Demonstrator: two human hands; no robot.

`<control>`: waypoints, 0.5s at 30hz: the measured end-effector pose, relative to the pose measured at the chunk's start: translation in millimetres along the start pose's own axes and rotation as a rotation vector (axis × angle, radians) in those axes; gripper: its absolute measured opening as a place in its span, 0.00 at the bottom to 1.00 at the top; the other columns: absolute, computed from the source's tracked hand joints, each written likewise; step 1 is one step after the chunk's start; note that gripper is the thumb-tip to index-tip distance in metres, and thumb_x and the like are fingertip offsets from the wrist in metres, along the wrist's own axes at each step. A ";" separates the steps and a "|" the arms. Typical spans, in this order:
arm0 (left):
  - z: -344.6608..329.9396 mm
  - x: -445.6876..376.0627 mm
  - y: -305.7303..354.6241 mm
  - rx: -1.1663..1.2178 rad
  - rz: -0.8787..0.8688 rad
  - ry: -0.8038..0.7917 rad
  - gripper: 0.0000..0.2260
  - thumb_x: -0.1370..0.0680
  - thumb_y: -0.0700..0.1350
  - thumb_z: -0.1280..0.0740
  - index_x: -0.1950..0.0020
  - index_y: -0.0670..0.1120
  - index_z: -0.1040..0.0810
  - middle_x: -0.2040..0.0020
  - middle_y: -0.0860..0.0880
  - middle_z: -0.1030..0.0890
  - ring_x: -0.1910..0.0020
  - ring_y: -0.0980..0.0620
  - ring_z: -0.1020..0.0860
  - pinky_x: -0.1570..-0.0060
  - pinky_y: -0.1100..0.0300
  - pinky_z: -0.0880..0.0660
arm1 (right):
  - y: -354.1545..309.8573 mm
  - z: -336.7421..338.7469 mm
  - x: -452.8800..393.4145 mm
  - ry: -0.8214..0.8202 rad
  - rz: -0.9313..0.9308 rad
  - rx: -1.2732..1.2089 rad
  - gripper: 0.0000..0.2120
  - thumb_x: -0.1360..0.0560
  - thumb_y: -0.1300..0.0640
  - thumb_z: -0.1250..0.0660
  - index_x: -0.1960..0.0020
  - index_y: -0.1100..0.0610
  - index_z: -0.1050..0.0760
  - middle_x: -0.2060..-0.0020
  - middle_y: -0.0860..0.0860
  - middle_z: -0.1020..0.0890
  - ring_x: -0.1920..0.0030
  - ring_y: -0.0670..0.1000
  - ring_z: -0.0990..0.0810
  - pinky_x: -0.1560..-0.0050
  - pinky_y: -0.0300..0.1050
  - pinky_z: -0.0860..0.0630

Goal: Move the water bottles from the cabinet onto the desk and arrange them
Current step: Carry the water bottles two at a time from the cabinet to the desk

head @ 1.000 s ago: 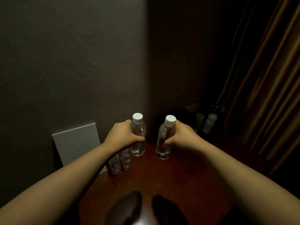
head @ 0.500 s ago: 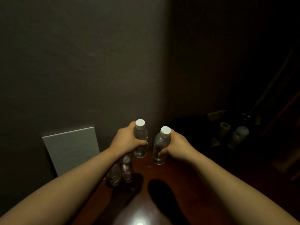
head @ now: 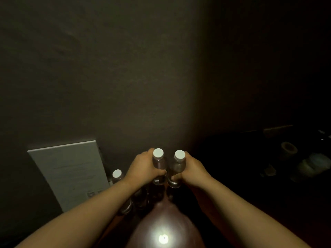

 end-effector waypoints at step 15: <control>-60.3 -14.8 -32.8 -0.064 0.166 -0.105 0.18 0.39 0.52 0.19 0.57 0.51 0.25 0.59 0.55 0.21 0.58 0.55 0.22 0.67 0.66 0.33 | 62.8 -46.8 -46.3 -0.129 -0.036 0.021 0.33 0.41 0.60 0.19 0.39 0.49 0.28 0.48 0.47 0.18 0.48 0.49 0.21 0.50 0.41 0.25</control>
Point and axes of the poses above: each hand's wrist, its own x-axis away from the middle knuckle, its own z-axis out of the back of the hand, y = z × x, the point moved 2 cm from there along -x, towards the middle knuckle
